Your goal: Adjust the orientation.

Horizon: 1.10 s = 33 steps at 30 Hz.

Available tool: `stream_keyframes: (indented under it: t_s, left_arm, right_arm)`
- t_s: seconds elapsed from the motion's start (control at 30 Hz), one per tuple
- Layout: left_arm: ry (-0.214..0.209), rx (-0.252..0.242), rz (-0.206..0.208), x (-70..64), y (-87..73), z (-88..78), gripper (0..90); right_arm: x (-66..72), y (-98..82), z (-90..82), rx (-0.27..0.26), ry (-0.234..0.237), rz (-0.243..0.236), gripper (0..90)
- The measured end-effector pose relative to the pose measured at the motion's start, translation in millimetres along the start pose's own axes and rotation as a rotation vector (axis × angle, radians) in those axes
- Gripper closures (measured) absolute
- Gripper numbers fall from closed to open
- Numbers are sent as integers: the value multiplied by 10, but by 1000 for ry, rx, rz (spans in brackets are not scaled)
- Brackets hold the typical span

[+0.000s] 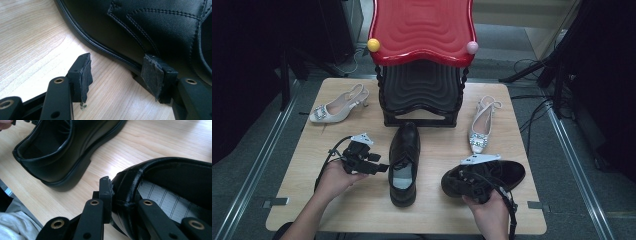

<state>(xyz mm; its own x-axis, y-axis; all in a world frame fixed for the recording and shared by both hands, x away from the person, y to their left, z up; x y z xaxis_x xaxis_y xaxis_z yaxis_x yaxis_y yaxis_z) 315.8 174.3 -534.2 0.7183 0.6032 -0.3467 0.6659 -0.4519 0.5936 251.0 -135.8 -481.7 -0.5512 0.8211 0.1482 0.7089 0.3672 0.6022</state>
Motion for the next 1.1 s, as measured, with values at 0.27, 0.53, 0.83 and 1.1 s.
stream_keyframes:
  t_s: [0.27,0.53,0.83,1.1]
  left_arm:
    - [2,2,0,1,-3,4,411]
    - [1,3,3,-3,-3,6,410]
    - [1,3,1,8,-6,-3,410]
    - [2,-4,-4,23,-7,-10,408]
  right_arm:
    - [287,28,199,32,16,-48,824]
    - [311,-39,364,38,67,-31,806]
    - [264,7,162,-53,117,-42,731]
    - [-67,-38,-208,-164,84,-29,892]
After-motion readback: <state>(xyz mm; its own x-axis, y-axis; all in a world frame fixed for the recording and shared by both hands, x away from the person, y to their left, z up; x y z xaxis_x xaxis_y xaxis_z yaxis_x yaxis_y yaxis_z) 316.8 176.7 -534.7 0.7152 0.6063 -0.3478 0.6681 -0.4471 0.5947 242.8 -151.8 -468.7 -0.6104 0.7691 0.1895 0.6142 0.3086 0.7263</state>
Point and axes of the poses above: each handheld gripper's, and its own axes: z roughly forward along the jaws, y roughly out of its top, x roughly to its left, the point moved 4 cm from there along z, roughly forward along the jaws, and after that the axes turned 5 degrees about -y, right-handed, at the moved point
